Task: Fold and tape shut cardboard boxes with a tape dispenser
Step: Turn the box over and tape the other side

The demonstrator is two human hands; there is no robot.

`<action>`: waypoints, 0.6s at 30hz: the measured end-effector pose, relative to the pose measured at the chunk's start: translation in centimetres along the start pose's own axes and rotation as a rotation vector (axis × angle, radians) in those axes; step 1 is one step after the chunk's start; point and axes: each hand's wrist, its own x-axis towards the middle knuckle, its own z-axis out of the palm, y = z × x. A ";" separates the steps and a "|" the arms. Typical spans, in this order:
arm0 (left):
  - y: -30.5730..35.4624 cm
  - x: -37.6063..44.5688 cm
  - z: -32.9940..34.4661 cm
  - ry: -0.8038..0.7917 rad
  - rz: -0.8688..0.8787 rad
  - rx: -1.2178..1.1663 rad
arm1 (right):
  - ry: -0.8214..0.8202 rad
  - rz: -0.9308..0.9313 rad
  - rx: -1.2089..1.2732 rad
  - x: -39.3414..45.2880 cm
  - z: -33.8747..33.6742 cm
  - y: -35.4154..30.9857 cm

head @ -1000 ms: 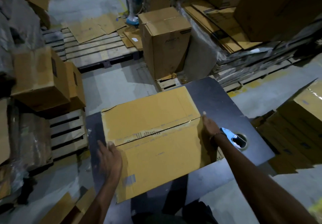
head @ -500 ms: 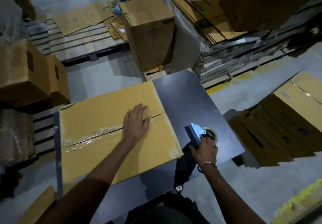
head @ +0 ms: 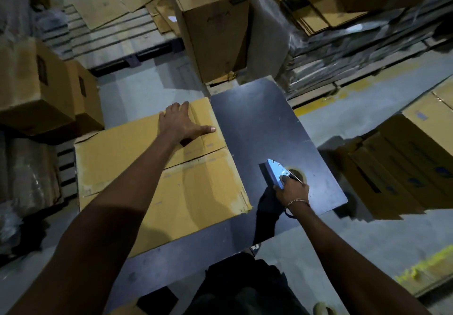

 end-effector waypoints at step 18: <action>4.1 -6.4 0.0 -0.704 -0.037 -1.375 | -0.302 -0.301 1.305 -5.9 -14.2 -10.4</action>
